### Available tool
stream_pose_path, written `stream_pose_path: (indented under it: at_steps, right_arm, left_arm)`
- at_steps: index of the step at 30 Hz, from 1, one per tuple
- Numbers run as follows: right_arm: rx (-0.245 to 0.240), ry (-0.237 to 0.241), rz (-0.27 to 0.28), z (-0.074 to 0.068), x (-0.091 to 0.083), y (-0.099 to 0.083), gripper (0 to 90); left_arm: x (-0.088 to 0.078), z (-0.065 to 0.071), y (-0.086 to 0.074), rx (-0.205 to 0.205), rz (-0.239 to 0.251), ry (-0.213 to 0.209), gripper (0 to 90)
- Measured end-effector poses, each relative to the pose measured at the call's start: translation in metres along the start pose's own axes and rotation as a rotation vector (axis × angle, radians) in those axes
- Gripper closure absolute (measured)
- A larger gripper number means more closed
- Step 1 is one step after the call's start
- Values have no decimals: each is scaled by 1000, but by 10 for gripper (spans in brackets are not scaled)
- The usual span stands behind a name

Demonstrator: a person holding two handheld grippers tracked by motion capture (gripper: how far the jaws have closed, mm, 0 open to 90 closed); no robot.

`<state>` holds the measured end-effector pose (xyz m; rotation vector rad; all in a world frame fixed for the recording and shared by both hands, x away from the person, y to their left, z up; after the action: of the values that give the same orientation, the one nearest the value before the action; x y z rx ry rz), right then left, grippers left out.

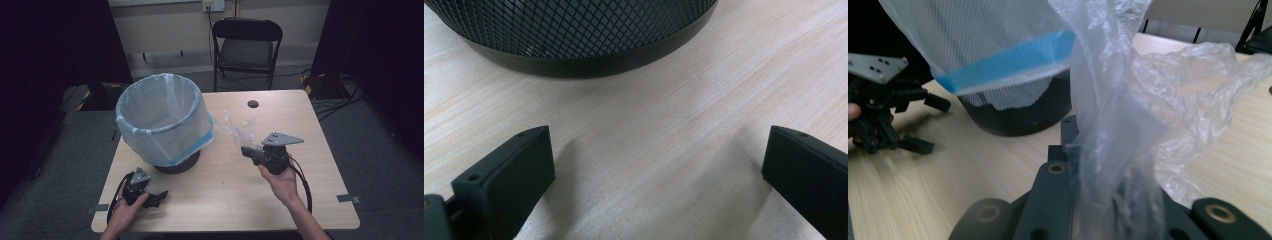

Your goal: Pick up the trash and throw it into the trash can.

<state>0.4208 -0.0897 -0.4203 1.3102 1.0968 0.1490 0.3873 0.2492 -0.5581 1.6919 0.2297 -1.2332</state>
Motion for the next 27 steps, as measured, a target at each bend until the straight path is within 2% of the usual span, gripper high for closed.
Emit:
stream_pose_path:
  at_steps: [10,11,16,17,22,23,27]
  right_arm:
    - [-38,18,63,-6,-14,33,900]
    - [-48,24,86,-8,-18,44,900]
    - [-67,39,110,-12,-21,60,900]
    - [-81,40,121,-14,-23,68,900]
    - [-99,51,148,-17,-26,86,900]
    - [-107,55,159,-18,-28,95,900]
    - [-122,68,182,-22,-30,111,900]
  left_arm:
    - [0,0,0,0,0,0,0]
    - [0,0,0,0,0,0,0]
    - [0,0,0,0,0,0,0]
    - [0,0,0,0,0,0,0]
    - [0,0,0,1,0,0,0]
    - [0,0,0,2,0,0,0]
    - [0,0,0,1,1,0,0]
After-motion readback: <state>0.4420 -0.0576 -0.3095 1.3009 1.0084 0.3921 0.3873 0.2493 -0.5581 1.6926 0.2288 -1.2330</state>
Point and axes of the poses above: each handheld gripper's, and its own axes: x roughly forward along the jaws, y roughly out of its top, z roughly to its right, the point moved 8 cm from there along x, roughly forward along the jaws, and after that the axes turned 9 degrees about -z, right-handed, at the moved point
